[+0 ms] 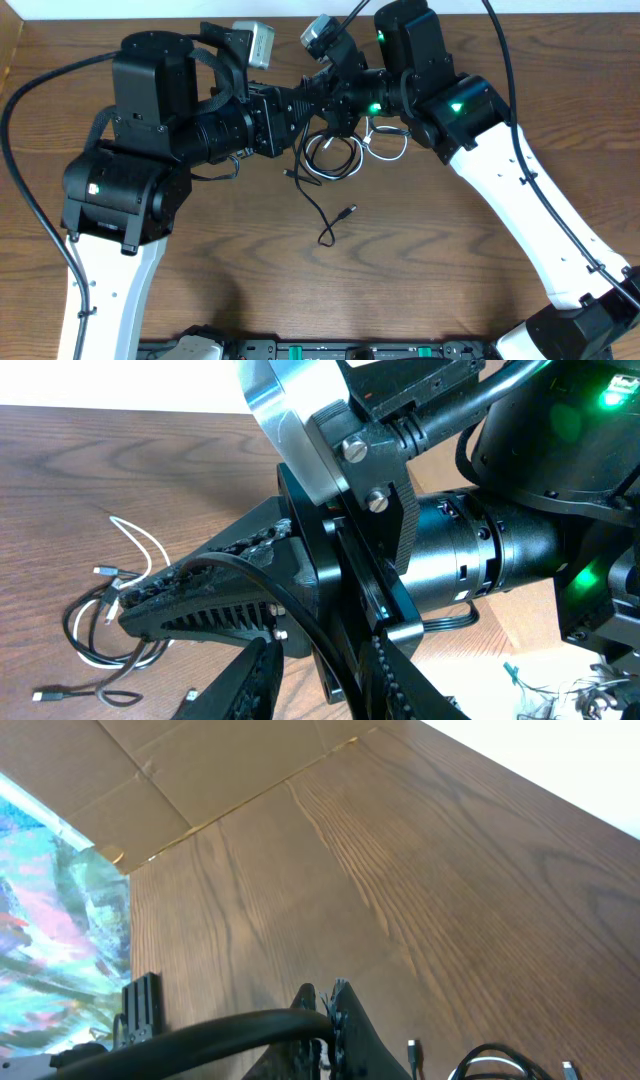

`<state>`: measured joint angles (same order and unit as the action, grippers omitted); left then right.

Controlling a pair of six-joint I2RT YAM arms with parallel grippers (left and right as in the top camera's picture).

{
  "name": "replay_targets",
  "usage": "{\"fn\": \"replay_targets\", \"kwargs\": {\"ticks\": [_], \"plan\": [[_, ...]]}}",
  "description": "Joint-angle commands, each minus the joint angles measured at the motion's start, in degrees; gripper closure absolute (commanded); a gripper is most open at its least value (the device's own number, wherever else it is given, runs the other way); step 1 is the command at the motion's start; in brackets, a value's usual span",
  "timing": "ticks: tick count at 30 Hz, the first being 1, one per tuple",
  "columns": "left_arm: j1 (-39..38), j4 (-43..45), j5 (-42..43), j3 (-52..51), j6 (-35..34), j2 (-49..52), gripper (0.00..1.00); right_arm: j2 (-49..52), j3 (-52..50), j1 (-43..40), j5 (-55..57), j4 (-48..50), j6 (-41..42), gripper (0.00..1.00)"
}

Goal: Untangle cables

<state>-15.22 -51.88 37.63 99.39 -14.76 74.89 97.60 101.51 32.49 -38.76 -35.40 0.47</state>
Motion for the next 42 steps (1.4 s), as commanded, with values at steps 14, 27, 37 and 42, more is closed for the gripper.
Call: {"fn": "replay_targets", "kwargs": {"ticks": [14,27,37,42], "plan": [[-0.13,1.4,0.94,0.48,0.55,-0.09,0.92,-0.15,-0.07,0.17,-0.2,-0.13,0.79,0.99],[4.33,14.58,-8.11,0.48,-11.02,-0.02,0.92,-0.48,-0.07,-5.42,-0.72,-3.34,7.74,0.11],[8.2,26.38,-11.56,0.48,-15.67,0.28,0.93,-0.48,-0.07,-14.27,-4.26,-12.98,7.63,0.01],[8.2,41.33,-12.63,0.52,-20.76,5.07,0.92,-0.48,-0.07,-15.08,-4.26,-21.4,2.95,0.01]]}}
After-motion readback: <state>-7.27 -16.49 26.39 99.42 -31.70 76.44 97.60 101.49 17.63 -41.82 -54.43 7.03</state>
